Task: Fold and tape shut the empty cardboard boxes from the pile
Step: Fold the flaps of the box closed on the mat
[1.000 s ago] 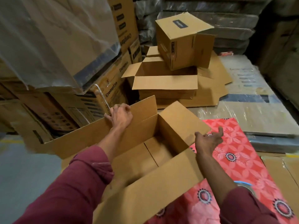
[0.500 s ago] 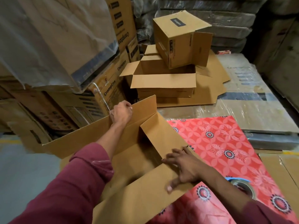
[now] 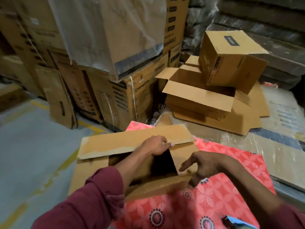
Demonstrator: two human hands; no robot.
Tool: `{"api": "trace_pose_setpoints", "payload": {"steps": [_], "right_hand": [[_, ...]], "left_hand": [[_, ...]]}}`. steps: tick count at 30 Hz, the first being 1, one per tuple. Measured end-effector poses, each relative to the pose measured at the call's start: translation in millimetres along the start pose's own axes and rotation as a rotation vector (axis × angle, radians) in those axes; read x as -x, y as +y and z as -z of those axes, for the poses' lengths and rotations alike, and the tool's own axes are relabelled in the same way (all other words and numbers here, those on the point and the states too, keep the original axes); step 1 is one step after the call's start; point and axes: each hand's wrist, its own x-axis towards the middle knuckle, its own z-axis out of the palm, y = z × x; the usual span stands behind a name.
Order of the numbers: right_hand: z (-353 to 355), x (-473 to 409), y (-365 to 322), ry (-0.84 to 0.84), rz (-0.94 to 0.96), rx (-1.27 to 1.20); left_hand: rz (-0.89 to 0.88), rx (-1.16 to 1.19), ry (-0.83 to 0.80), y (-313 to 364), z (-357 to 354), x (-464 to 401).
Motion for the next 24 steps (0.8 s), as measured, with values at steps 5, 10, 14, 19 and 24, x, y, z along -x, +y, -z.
{"api": "trace_pose_setpoints", "payload": {"steps": [5, 10, 14, 19, 24], "right_hand": [[41, -39, 1, 0.215, 0.016, 0.064], [25, -103, 28, 0.535, -0.088, 0.225], [-10, -122, 51, 0.545, -0.142, 0.178], [-57, -131, 91, 0.643, -0.041, 0.05], [-71, -102, 102, 0.74, -0.1, -0.02]], "left_hand": [[0.167, 0.149, -0.394, 16, 53, 18], [0.037, -0.018, -0.371, 10, 63, 20], [-0.042, -0.127, -0.087, -13, 22, 24], [0.041, -0.236, 0.104, -46, -53, 50], [-0.043, -0.291, 0.171, -36, -87, 45]]}}
